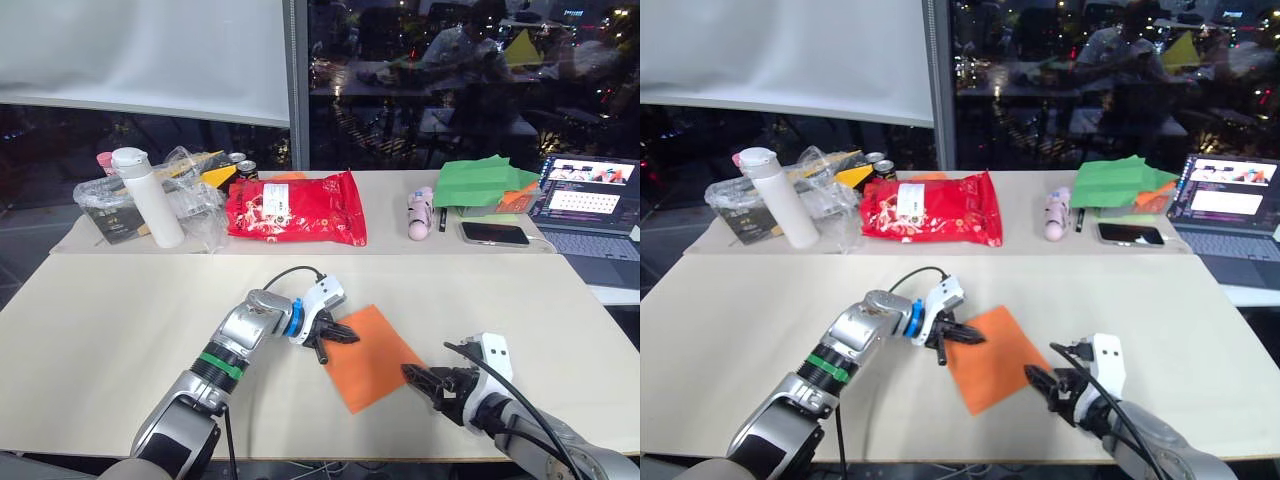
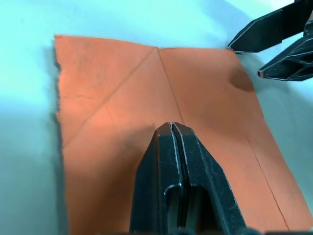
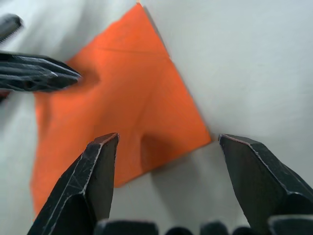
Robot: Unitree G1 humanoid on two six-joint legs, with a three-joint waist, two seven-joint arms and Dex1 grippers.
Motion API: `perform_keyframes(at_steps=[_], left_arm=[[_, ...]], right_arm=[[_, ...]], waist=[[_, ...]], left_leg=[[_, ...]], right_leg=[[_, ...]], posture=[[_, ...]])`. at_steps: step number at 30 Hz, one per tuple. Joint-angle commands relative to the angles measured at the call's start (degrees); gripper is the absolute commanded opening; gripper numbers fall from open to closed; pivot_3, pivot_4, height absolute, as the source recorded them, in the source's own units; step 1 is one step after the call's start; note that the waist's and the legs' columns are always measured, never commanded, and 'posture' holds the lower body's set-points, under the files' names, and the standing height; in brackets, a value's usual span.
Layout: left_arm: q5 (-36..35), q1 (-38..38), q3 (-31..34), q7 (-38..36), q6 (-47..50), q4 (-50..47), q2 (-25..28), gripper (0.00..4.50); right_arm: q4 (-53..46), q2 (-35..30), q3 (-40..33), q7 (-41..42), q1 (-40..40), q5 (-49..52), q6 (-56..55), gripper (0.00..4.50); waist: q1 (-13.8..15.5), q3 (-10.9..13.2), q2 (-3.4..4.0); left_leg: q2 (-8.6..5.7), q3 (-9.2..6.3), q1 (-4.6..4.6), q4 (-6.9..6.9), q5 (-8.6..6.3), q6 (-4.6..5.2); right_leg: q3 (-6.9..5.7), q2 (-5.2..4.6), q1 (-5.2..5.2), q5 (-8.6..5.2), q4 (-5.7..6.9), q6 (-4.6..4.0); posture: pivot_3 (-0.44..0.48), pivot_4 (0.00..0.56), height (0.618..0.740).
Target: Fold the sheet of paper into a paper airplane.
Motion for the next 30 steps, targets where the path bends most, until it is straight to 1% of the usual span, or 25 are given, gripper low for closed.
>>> perform_keyframes(at_steps=[1, 4, 6, 7, 8, 10, 12, 13, 14, 15, 16, 19, 22, 24, 27, 28, 30], left_arm=[[-0.46, 0.02, -0.14, 0.26, -0.02, -2.6, -0.07, 0.0], [-0.45, 0.51, -0.33, 0.46, 0.27, -3.2, 0.05, 0.0], [-0.68, 0.91, -0.07, 0.81, 1.05, -3.82, 0.27, 0.0], [-0.82, 1.23, 0.19, 1.16, 1.64, -4.27, 0.41, 0.0], [-1.01, 1.75, 0.37, 1.4, 2.34, -5.01, 0.67, 0.0], [-1.31, 2.99, 0.43, 1.73, 3.32, -6.62, 1.11, 0.0], [-1.33, 4.17, 0.34, 2.14, 3.99, -7.89, 1.46, 0.0], [-1.38, 4.56, 0.39, 2.4, 4.31, -8.4, 1.62, 0.0], [-1.47, 4.8, 0.57, 2.72, 4.59, -8.83, 1.74, 0.0], [-1.58, 4.83, 0.96, 3.14, 4.85, -9.16, 1.86, 0.0], [-1.7, 4.73, 1.32, 3.5, 5.05, -9.35, 1.96, 0.0], [-2.4, 3.76, 3.04, 4.55, 5.73, -9.85, 2.67, 0.0], [-3.65, 2.79, 5.01, 4.85, 6.72, -10.84, 4.13, 0.0], [-4.58, 2.52, 6.03, 4.47, 7.32, -11.95, 5.53, 0.0], [-6.72, 2.93, 7.17, 2.16, 7.5, -15.08, 8.23, 0.0], [-7.69, 3.02, 8.55, 1.98, 6.4, -15.97, 8.68, 0.0], [-9.08, 3.22, 10.61, 1.86, 4.8, -16.88, 9.34, 0.0]], right_arm=[[0.42, 1.62, 0.58, -0.54, 0.39, 2.55, 0.77, 3.62], [1.43, 1.88, 0.1, -0.92, 0.59, 2.94, -0.27, 3.62], [2.72, 1.09, -0.71, -1.22, -0.14, 2.37, -1.79, 3.07], [3.43, 1.18, -1.68, -1.26, -0.72, 2.73, -2.24, 2.9], [3.85, 1.48, -2.72, -1.2, -1.5, 3.73, -2.28, 2.48], [4.23, 1.75, -3.68, -0.87, -2.38, 5.36, -2.1, 1.83], [4.79, 1.68, -3.49, -0.5, -2.94, 6.69, -2.05, 1.15], [5.44, 1.83, -3.36, -0.48, -3.42, 7.15, -2.52, 0.72], [6.28, 2.13, -3.54, -0.71, -4.08, 7.58, -2.97, 0.47], [7.28, 2.11, -3.72, -0.84, -4.96, 8.02, -3.34, 0.11], [8.17, 1.91, -3.85, -0.89, -5.72, 8.44, -3.57, 0.03], [11.34, 0.13, -3.94, -0.4, -8.81, 9.52, -3.89, 0.03], [14.75, -3.83, -2.94, 0.95, -12.31, 10.21, -3.78, 0.03], [17.0, -8.4, -0.84, 3.42, -14.28, 9.73, -3.69, 0.03], [20.98, -18.95, 6.22, 10.44, -17.41, 7.27, -5.43, 0.03], [23.14, -24.16, 10.91, 14.83, -19.47, 5.28, -7.5, 0.03], [27.23, -31.92, 19.1, 22.76, -23.54, 1.53, -12.45, 0.03]], waist=[[-0.09, 0.0, 0.0], [-0.07, 0.0, -0.01], [-0.08, 0.0, -0.01], [-0.09, 0.0, -0.01], [-0.17, 0.0, -0.01], [-0.12, 0.01, 0.01], [-0.04, 0.01, 0.02], [-0.04, 0.01, 0.02], [0.0, 0.01, 0.02], [0.01, 0.01, 0.02], [-0.01, 0.01, 0.01], [-0.07, 0.03, 0.02], [-0.04, 0.05, 0.04], [-0.01, 0.06, 0.05], [0.0, 0.11, 0.06], [0.01, 0.13, 0.05], [-0.01, 0.15, 0.05]], left_leg=[[0.0, -0.01, 0.0, -0.01, 0.0, 0.0], [0.0, -0.01, 0.01, -0.01, 0.0, 0.0], [0.0, -0.01, 0.01, -0.01, 0.0, 0.0], [0.0, 0.0, 0.02, -0.01, 0.0, 0.0], [0.0, 0.0, 0.02, -0.01, 0.0, 0.0], [0.0, 0.0, 0.03, -0.01, 0.0, 0.0], [0.0, 0.0, 0.02, -0.03, 0.0, 0.0], [0.0, 0.0, 0.0, -0.04, 0.0, 0.0], [0.0, 0.0, 0.01, -0.04, 0.0, 0.0], [-0.01, 0.0, 0.01, -0.04, 0.0, 0.0], [-0.01, 0.0, 0.0, -0.04, 0.0, 0.0], [-0.01, 0.01, 0.0, -0.02, 0.0, 0.0], [-0.02, 0.01, -0.01, -0.03, 0.0, 0.0], [-0.02, 0.01, -0.01, -0.04, 0.0, 0.0], [-0.03, 0.05, -0.04, -0.04, 0.0, 0.0], [-0.03, 0.05, -0.03, -0.06, 0.0, 0.0], [-0.04, 0.08, -0.03, -0.06, 0.0, 0.0]], right_leg=[[0.0, 0.01, -0.01, 0.0, 0.01, 0.0], [0.0, 0.01, -0.01, 0.0, 0.01, 0.0], [0.0, 0.01, -0.01, 0.0, 0.0, 0.0], [0.0, 0.0, -0.01, 0.0, 0.0, 0.0], [0.01, 0.0, -0.01, 0.0, 0.0, 0.0], [0.02, 0.01, -0.01, 0.0, 0.01, 0.0], [0.02, 0.0, -0.03, 0.0, 0.01, 0.0], [0.01, 0.0, -0.04, 0.0, 0.01, 0.0], [0.02, 0.0, -0.03, 0.0, 0.01, 0.0], [0.02, 0.0, -0.03, 0.0, 0.0, 0.0], [0.02, 0.0, -0.03, 0.0, 0.0, 0.0], [0.02, -0.01, -0.03, 0.0, -0.01, 0.0], [0.02, 0.0, -0.06, 0.0, 0.0, 0.0], [0.02, 0.0, -0.05, 0.0, -0.01, 0.0], [0.03, -0.02, -0.05, 0.0, -0.07, 0.0], [0.03, -0.03, -0.04, 0.0, -0.09, 0.0], [0.05, -0.04, -0.03, 0.0, -0.11, 0.0]], posture=[[0.0, 0.15, 0.712], [0.0, 0.15, 0.712], [0.0, 0.15, 0.712], [0.0, 0.15, 0.712], [0.0, 0.15, 0.712], [0.0, 0.15, 0.712], [0.0, 0.15, 0.712], [0.0, 0.15, 0.712], [0.0, 0.15, 0.712], [0.0, 0.15, 0.712], [0.0, 0.15, 0.712], [0.0, 0.15, 0.712], [0.0, 0.15, 0.712], [0.0, 0.15, 0.712], [0.0, 0.15, 0.712], [0.0, 0.15, 0.712], [0.0, 0.15, 0.712]])
